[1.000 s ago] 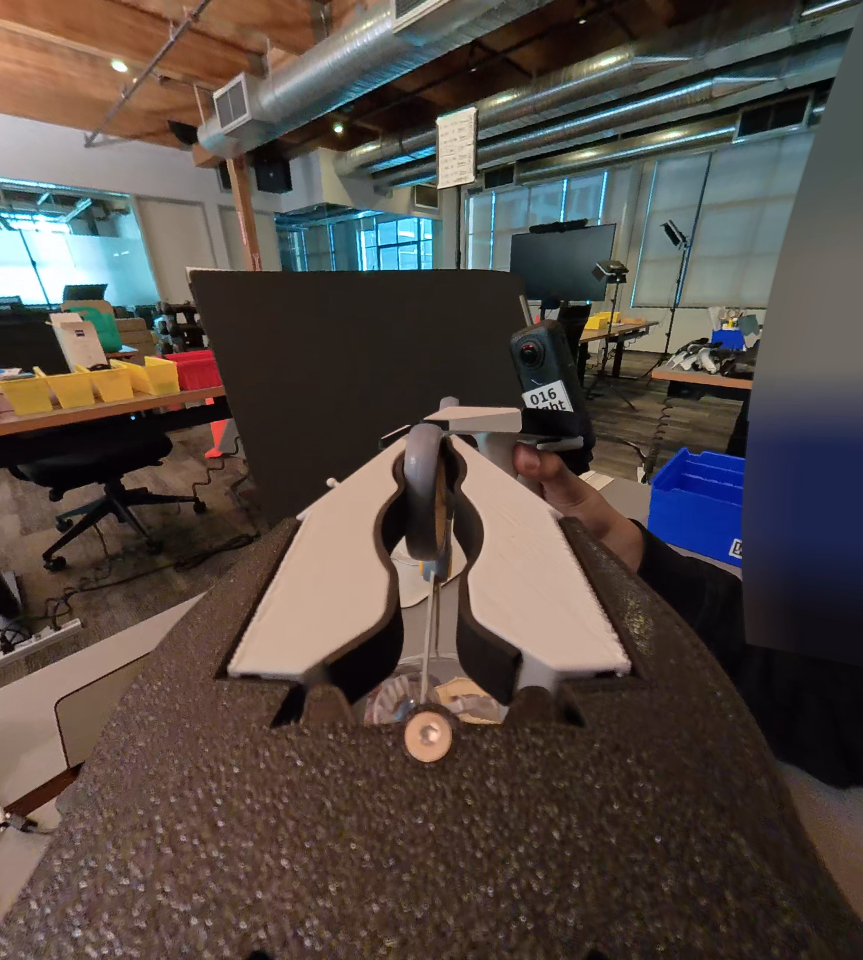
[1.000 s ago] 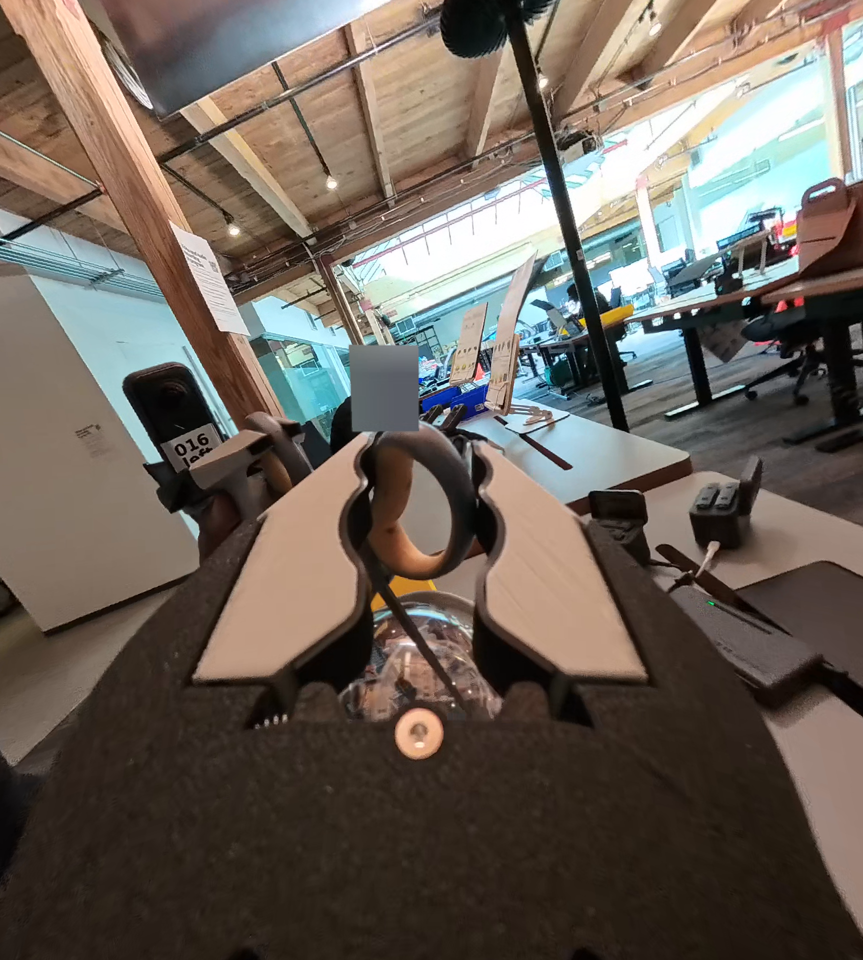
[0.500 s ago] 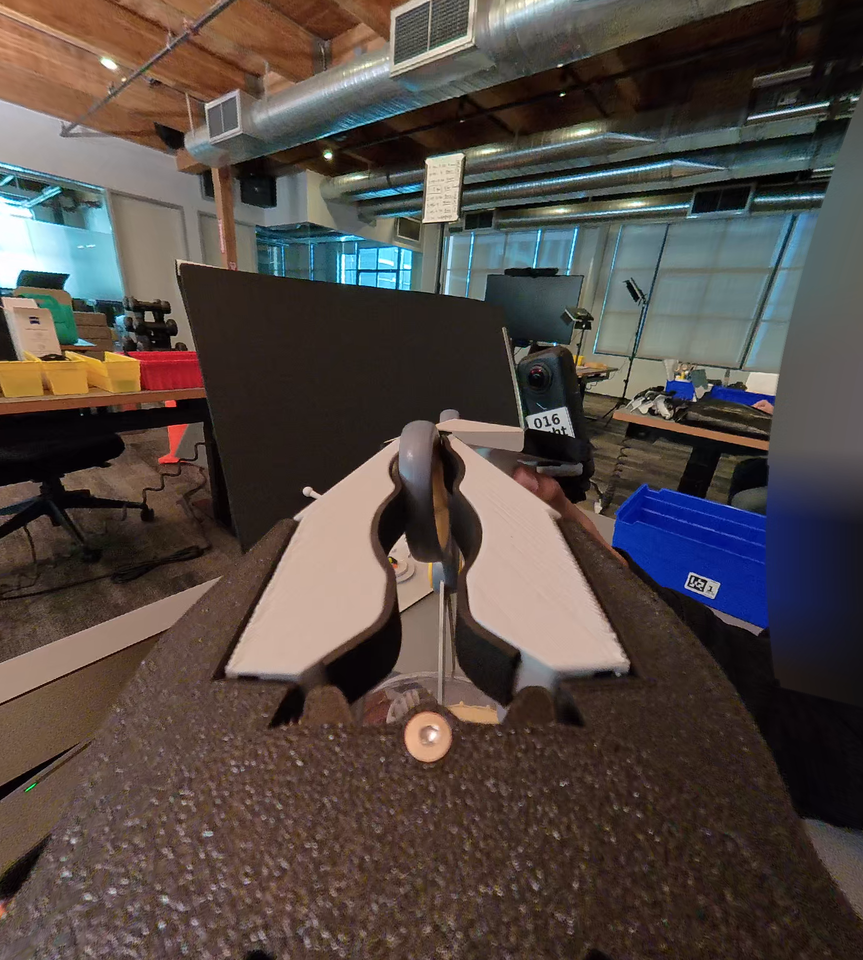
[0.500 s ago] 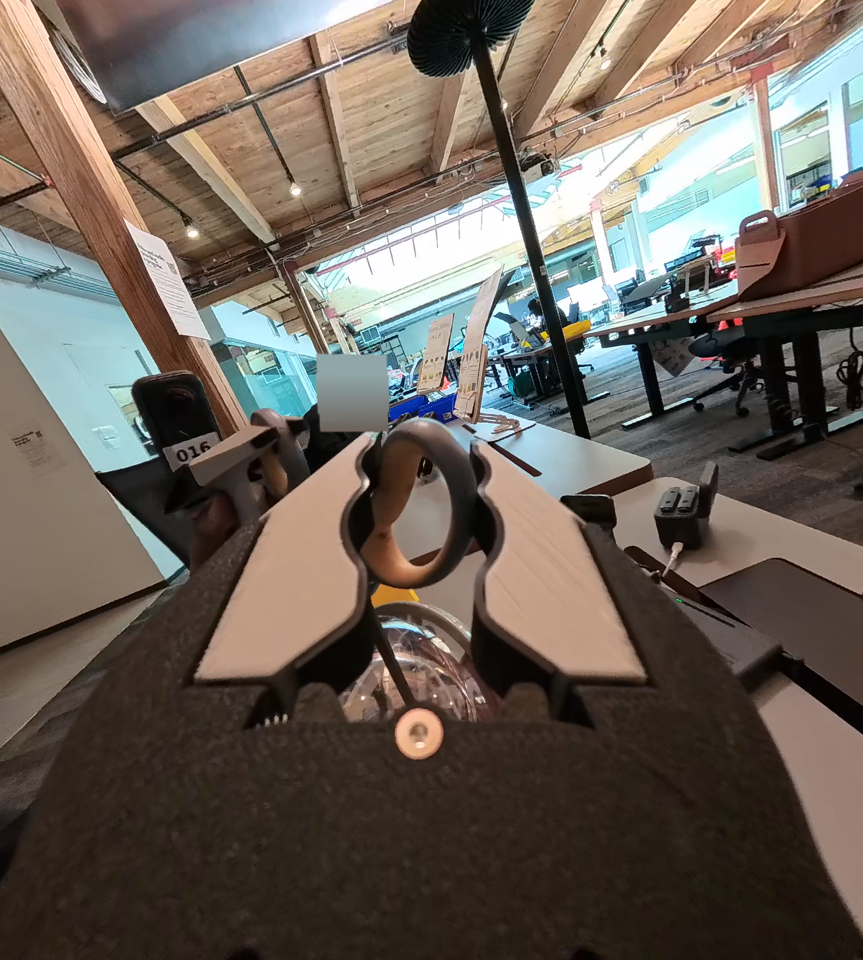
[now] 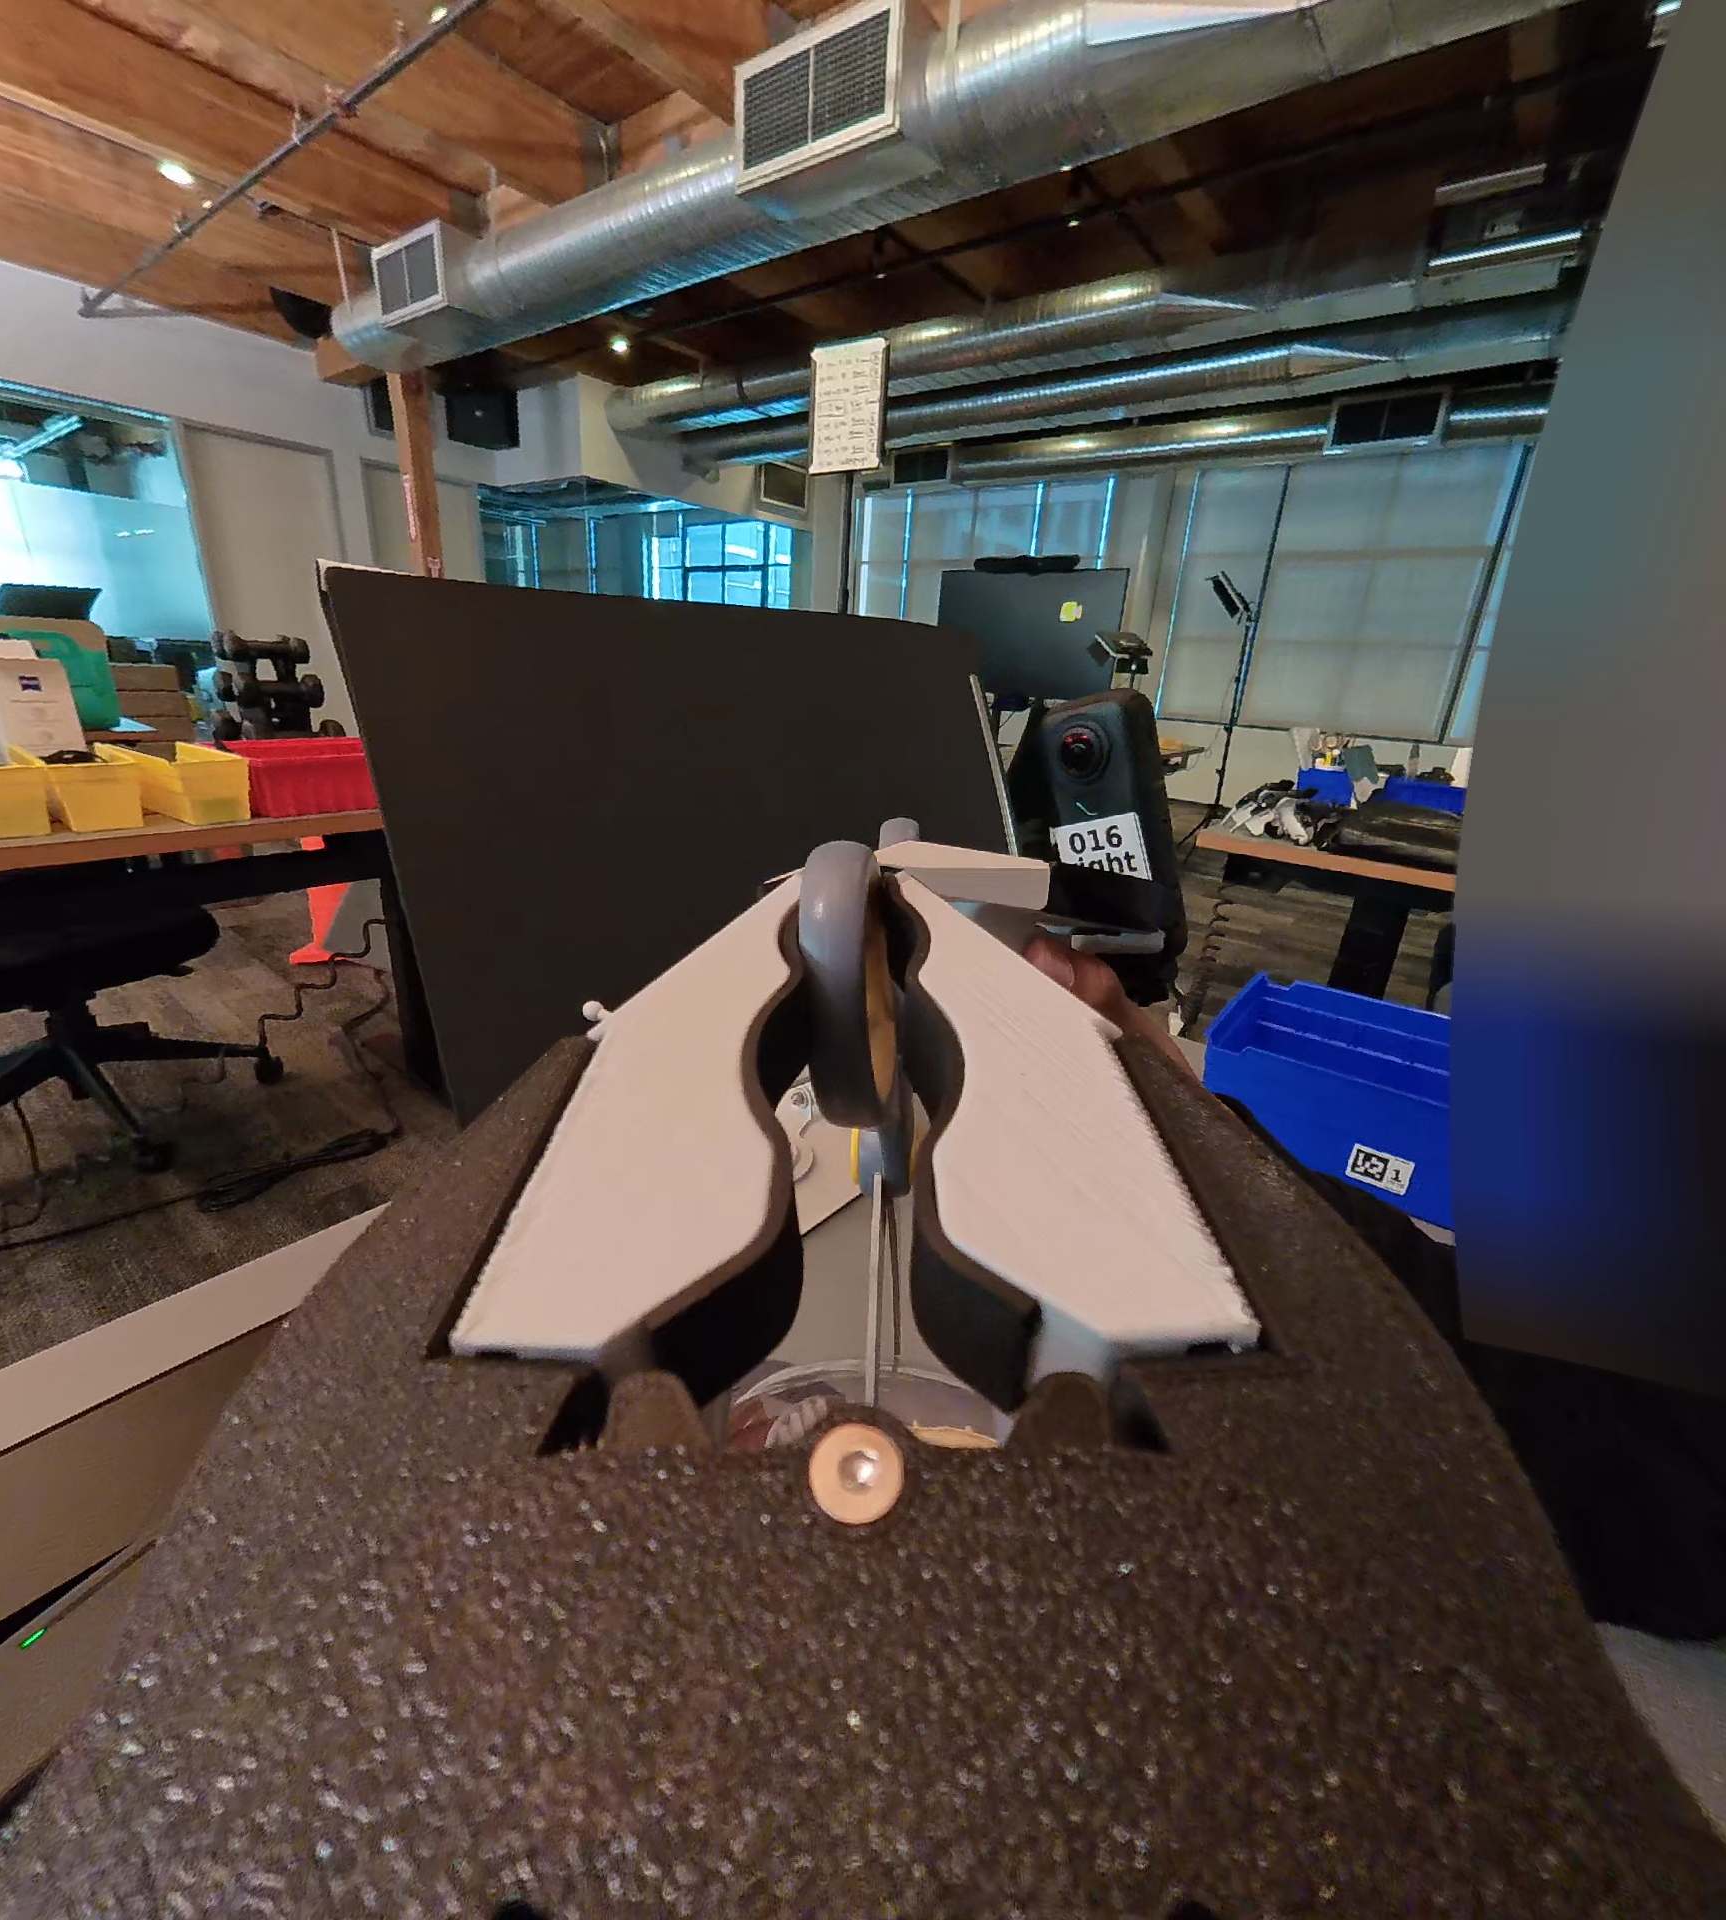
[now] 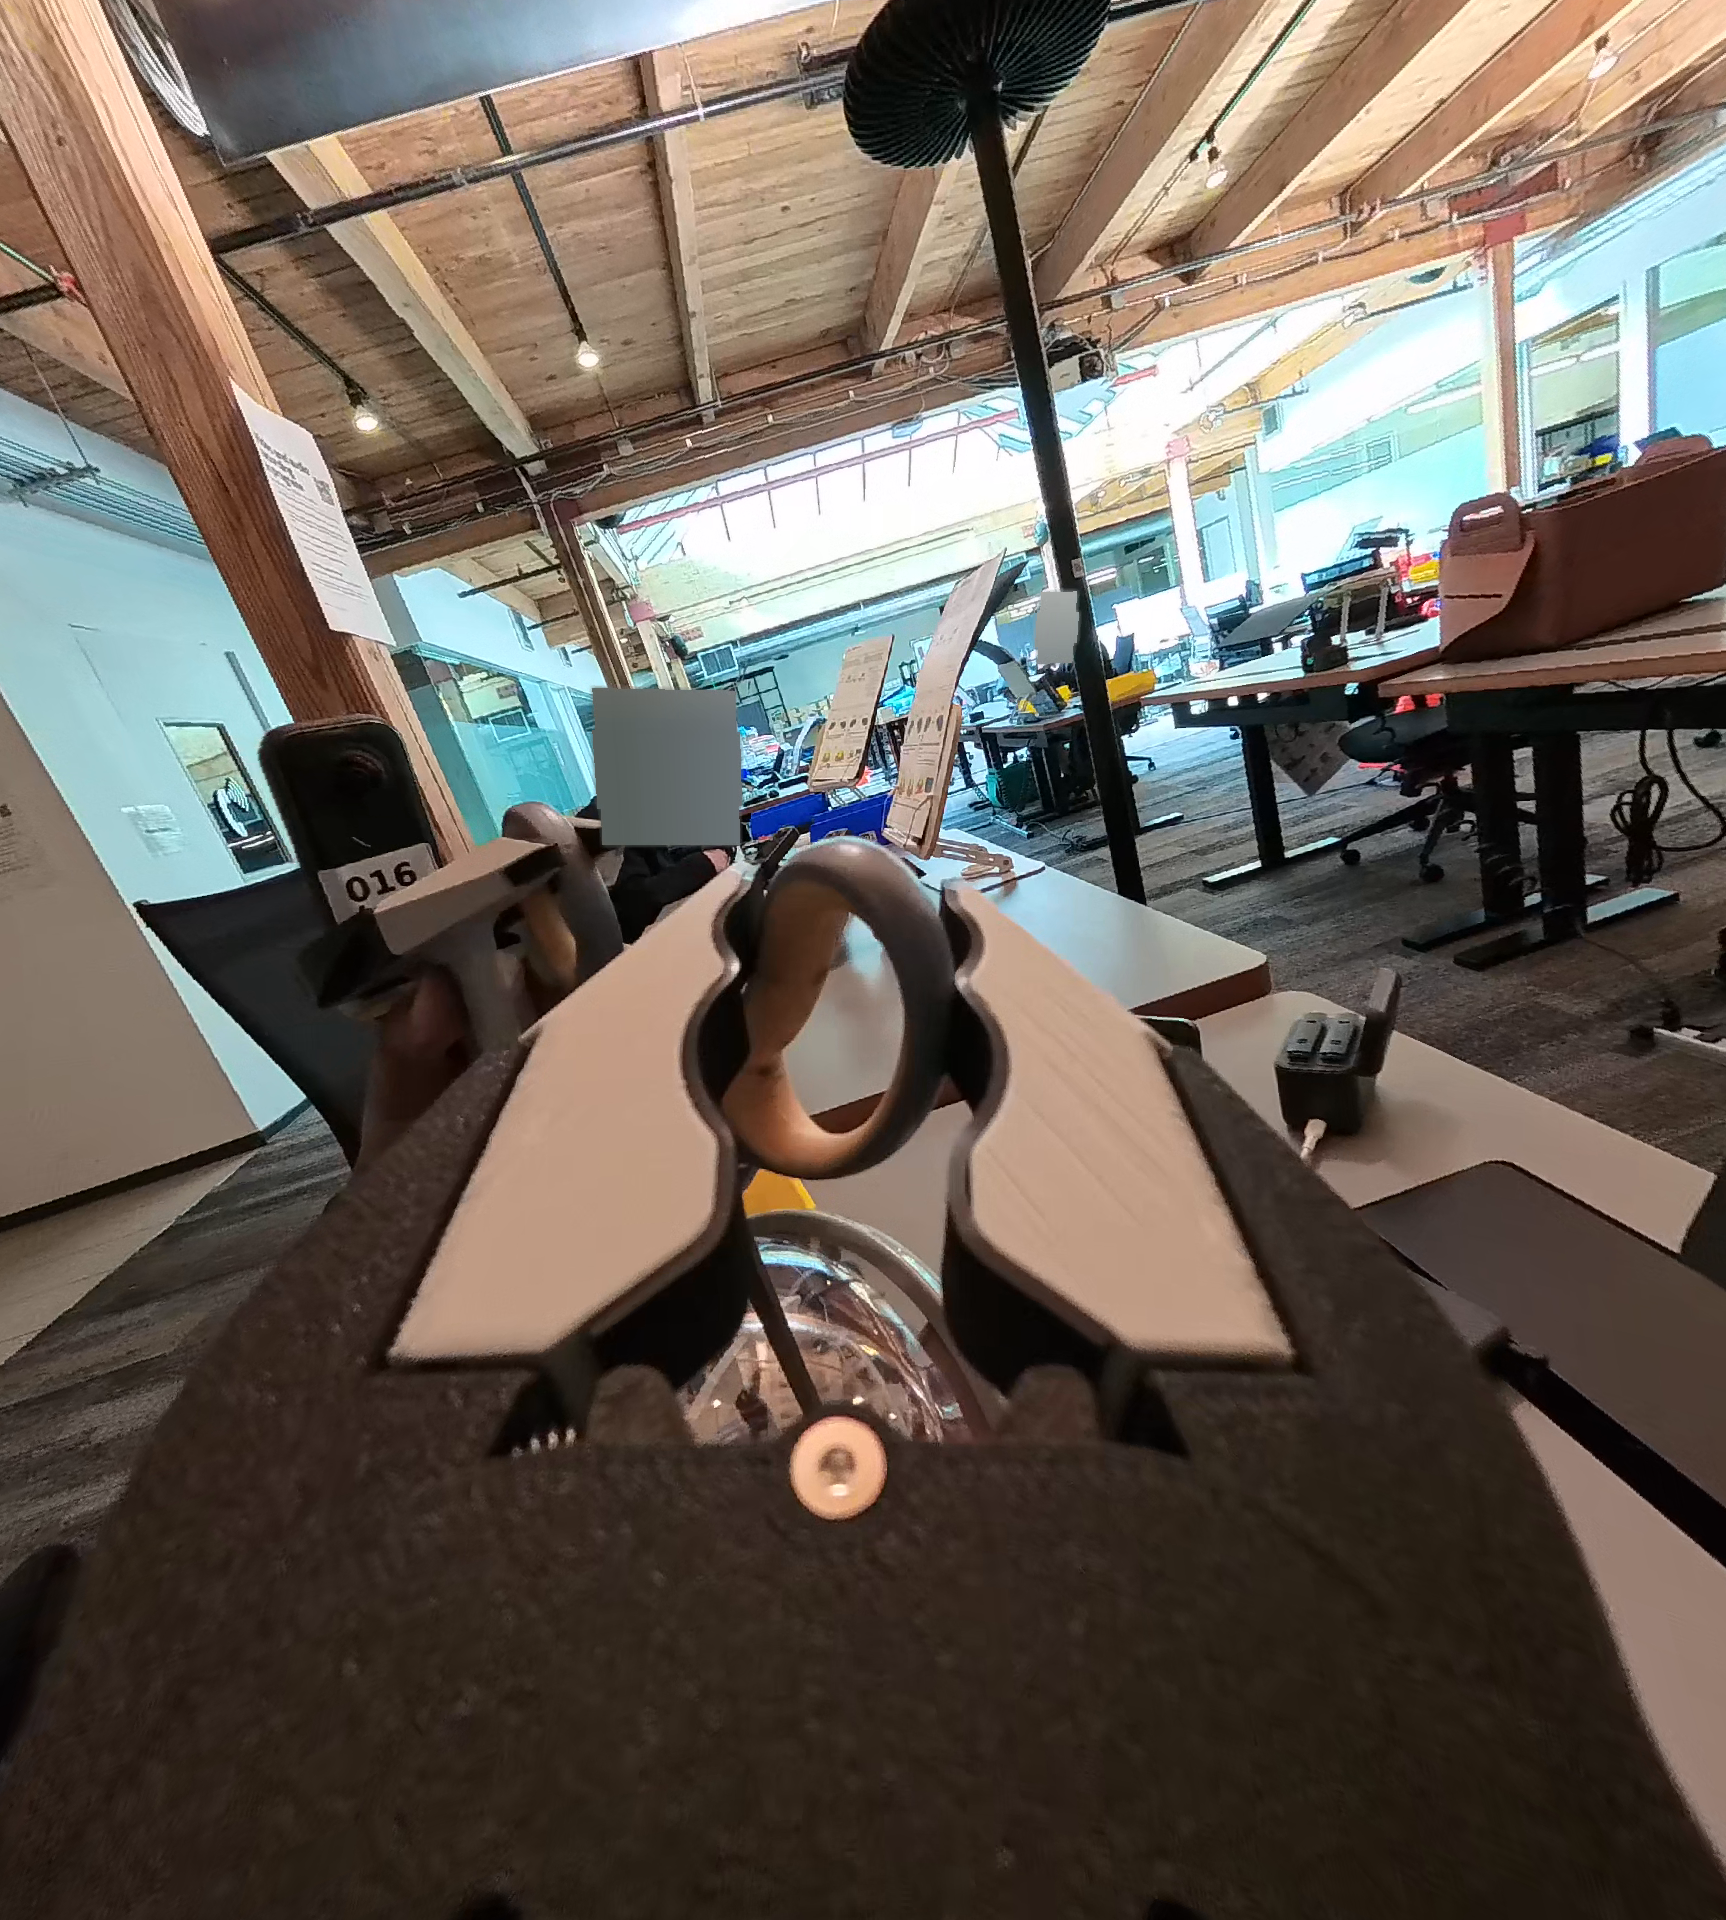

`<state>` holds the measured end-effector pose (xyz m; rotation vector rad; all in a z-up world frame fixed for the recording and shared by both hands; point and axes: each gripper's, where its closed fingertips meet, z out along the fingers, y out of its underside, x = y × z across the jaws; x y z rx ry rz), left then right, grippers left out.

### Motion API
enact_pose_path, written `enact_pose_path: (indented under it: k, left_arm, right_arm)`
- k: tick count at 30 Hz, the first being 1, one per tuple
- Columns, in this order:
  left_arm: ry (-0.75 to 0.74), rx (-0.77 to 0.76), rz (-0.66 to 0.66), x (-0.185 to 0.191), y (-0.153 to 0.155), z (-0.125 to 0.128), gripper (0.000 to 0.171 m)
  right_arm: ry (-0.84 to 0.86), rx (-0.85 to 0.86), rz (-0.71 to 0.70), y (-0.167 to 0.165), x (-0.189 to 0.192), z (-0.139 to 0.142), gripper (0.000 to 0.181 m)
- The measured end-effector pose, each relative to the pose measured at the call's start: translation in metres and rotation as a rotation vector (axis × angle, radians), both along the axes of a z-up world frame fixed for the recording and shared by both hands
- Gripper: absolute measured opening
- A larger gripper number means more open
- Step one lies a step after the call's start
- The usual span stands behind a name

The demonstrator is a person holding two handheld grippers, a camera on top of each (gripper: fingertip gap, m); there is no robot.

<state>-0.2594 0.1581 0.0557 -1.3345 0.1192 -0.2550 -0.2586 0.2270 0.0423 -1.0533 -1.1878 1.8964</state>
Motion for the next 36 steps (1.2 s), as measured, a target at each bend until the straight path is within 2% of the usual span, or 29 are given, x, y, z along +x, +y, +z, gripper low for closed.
enact_pose_path:
  k: [9, 20, 36]
  left_arm:
    - [0.026, 0.008, -0.011, 0.0021, -0.0025, 0.0002, 0.01]
    - [0.037, -0.014, -0.021, -0.0039, -0.0056, -0.0059, 0.011]
    - [0.046, -0.02, 0.028, -0.0012, -0.0002, -0.003, 0.012]
  right_arm:
    - [0.011, 0.009, 0.022, -0.0034, 0.0027, 0.0007, 0.034]
    - [-0.009, 0.021, 0.076, -0.0088, 0.0023, -0.0046, 0.028]
    - [0.01, -0.006, 0.052, -0.005, 0.0021, -0.0012, 0.028]
